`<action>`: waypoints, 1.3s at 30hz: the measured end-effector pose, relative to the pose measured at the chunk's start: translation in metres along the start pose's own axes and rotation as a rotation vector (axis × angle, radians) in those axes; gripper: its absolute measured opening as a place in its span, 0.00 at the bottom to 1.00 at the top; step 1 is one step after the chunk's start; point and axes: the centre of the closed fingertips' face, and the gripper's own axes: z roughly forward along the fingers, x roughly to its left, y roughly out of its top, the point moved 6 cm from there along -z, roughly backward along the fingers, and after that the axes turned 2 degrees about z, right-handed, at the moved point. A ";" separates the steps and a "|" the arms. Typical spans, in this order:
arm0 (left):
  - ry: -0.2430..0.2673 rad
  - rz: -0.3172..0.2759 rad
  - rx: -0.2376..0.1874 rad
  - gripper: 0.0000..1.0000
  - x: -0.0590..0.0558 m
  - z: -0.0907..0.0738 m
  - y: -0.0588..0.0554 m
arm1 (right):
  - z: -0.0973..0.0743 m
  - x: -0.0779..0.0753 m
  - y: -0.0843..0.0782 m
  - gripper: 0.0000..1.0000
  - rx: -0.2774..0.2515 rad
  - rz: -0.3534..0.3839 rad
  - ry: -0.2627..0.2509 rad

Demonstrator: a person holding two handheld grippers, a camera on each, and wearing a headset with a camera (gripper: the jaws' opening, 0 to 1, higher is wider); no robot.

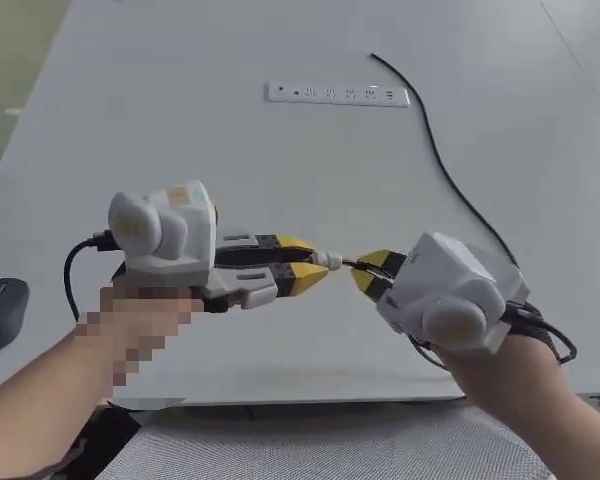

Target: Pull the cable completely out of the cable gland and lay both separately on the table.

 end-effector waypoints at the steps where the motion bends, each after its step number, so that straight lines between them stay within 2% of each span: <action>1: 0.000 0.000 0.000 0.15 0.000 0.000 0.000 | 0.000 -0.002 -0.002 0.00 0.003 0.007 -0.003; 14: -0.003 0.002 0.006 0.15 0.000 0.002 -0.001 | 0.005 -0.014 -0.031 0.00 0.038 0.242 -0.027; 17: 0.000 0.000 0.004 0.15 0.001 0.001 -0.001 | 0.006 -0.018 -0.043 0.00 0.057 0.332 -0.039; 19: 0.000 -0.001 0.004 0.15 0.001 0.000 -0.001 | 0.006 -0.021 -0.050 0.00 0.068 0.358 -0.044; 27: -0.001 -0.005 0.002 0.15 0.000 0.000 -0.001 | 0.007 -0.020 -0.077 0.00 0.118 0.503 -0.057; 28: -0.003 -0.003 0.006 0.15 0.000 0.001 -0.001 | 0.008 -0.018 -0.079 0.00 0.120 0.538 -0.051; 32: -0.006 0.000 0.016 0.15 -0.001 0.003 -0.004 | 0.009 -0.018 -0.082 0.00 0.122 0.578 -0.049; 39: -0.006 -0.001 0.015 0.15 0.000 0.004 -0.003 | 0.009 -0.018 -0.080 0.00 0.120 0.568 -0.055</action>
